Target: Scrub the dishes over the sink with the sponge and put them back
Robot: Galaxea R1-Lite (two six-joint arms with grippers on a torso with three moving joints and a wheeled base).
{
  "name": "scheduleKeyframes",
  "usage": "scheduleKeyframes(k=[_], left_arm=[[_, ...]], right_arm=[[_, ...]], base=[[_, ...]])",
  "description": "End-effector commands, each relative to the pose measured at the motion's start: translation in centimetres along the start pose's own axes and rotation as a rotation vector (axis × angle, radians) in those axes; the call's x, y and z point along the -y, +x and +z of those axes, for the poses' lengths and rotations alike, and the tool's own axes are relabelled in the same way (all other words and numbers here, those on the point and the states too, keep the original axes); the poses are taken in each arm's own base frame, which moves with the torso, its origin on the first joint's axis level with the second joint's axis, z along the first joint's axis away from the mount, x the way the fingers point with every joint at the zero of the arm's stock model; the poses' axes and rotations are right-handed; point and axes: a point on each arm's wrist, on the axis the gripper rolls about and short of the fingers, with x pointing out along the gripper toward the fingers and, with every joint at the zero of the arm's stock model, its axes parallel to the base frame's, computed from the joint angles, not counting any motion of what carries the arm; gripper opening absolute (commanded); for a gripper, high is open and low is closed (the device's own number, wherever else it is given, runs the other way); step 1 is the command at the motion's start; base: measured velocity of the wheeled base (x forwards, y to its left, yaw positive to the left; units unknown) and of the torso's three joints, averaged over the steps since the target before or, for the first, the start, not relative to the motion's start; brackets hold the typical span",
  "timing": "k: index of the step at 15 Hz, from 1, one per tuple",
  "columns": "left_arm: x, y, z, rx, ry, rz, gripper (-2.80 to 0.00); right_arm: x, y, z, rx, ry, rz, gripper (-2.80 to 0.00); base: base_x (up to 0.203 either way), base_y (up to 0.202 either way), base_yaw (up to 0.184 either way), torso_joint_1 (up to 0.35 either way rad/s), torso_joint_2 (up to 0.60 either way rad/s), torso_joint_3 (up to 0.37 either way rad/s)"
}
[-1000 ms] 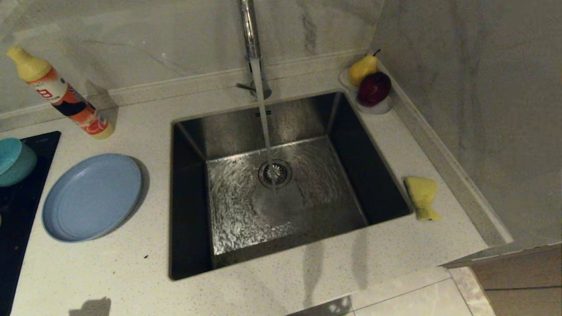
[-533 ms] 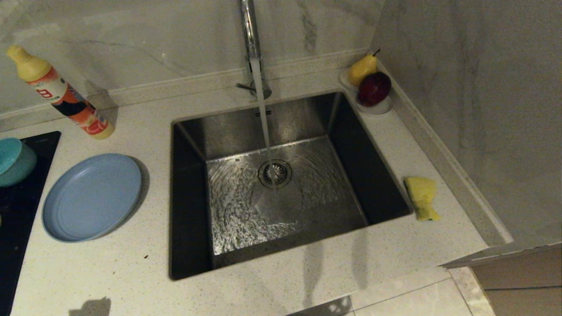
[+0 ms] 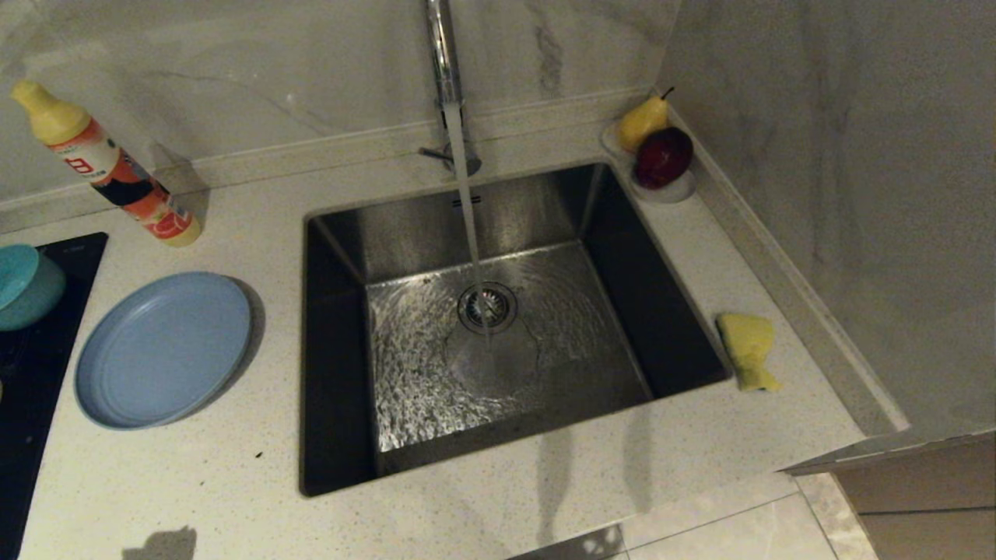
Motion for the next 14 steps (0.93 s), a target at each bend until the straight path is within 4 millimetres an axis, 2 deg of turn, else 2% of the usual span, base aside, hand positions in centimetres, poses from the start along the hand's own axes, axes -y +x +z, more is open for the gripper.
scheduleKeyframes(k=[1, 3, 4, 6, 7, 9, 11, 14], left_arm=[[0.0, 0.2, -1.1, -0.04, 0.0, 0.002, -2.8], [0.0, 0.1, -0.7, -0.025, 0.008, 0.01, -2.8], [0.0, 0.0, 0.3, -0.002, 0.021, 0.018, -2.8], [0.1, -0.2, 4.5, 0.045, 0.062, 0.034, -2.8], [0.2, 0.2, 7.3, 0.059, 0.091, 0.038, -2.8], [0.5, 1.9, 12.0, 0.055, 0.129, 0.008, -2.8], [0.9, 6.3, 15.1, -0.052, 0.125, -0.084, -2.8], [1.6, 15.6, 18.2, -0.216, 0.027, -0.193, -2.8]], right_arm=[[0.0, 0.0, 0.0, 0.001, 0.0, 0.001, -2.8], [0.0, 0.0, 0.0, 0.0, 0.0, 0.002, -2.8], [0.0, 0.0, 0.0, 0.0, 0.002, 0.002, -2.8], [0.0, 0.0, 0.0, 0.0, 0.002, 0.001, -2.8], [0.0, 0.0, 0.0, 0.0, 0.004, 0.002, -2.8], [0.0, 0.0, 0.0, 0.001, 0.002, 0.001, -2.8], [0.0, 0.0, 0.0, 0.0, 0.01, 0.002, -2.8], [0.0, 0.0, 0.0, 0.0, 0.012, 0.002, -2.8]], base=[[0.0, 0.0, 0.0, 0.0, 0.0, 0.0], [0.0, 0.0, 0.0, 0.0, 0.0, 0.0], [0.0, 0.0, 0.0, 0.0, 0.0, 0.0], [0.0, 0.0, 0.0, 0.0, 0.0, 0.0], [0.0, 0.0, 0.0, 0.0, 0.0, 0.0], [0.0, 0.0, 0.0, 0.0, 0.0, 0.0], [0.0, 0.0, 0.0, 0.0, 0.0, 0.0], [0.0, 0.0, 0.0, 0.0, 0.0, 0.0]])
